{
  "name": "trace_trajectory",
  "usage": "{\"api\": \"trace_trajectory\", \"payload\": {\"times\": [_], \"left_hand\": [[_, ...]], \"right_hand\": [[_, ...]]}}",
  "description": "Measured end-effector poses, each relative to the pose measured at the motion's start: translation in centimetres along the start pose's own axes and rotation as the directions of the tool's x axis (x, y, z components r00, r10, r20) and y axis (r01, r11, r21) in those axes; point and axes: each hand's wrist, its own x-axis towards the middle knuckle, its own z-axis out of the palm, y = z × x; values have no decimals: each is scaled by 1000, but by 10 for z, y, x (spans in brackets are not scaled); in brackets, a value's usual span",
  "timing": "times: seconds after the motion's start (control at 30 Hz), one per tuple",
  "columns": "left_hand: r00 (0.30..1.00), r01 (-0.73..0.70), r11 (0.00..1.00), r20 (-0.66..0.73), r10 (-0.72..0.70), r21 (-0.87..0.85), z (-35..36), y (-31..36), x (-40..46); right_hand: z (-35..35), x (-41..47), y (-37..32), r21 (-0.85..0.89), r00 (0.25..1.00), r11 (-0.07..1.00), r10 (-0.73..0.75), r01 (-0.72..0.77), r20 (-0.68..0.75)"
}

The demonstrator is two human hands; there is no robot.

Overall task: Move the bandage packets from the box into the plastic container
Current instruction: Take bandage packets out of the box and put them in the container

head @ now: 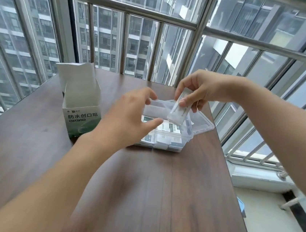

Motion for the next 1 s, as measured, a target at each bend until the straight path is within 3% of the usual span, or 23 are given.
{"api": "trace_trajectory", "payload": {"times": [0.17, 0.37, 0.6, 0.83, 1.0], "left_hand": [[974, -167, 950, 195, 117, 265, 12, -3, 1], [909, -264, 873, 408, 84, 409, 29, -9, 6], [878, -278, 843, 477, 29, 460, 33, -8, 7], [852, -258, 855, 523, -18, 450, 32, -4, 12], [843, -256, 852, 537, -35, 457, 34, -4, 15]], "right_hand": [[7, 24, 3, -249, 984, 966, 105, -66, 145], [25, 41, 2, -440, 964, 898, 123, -7, 236], [35, 44, 6, -559, 975, 829, 115, 12, 191], [41, 39, 2, -751, 988, 661, 106, 17, 116], [45, 40, 2, -796, 985, 605, 152, -25, 85]]}}
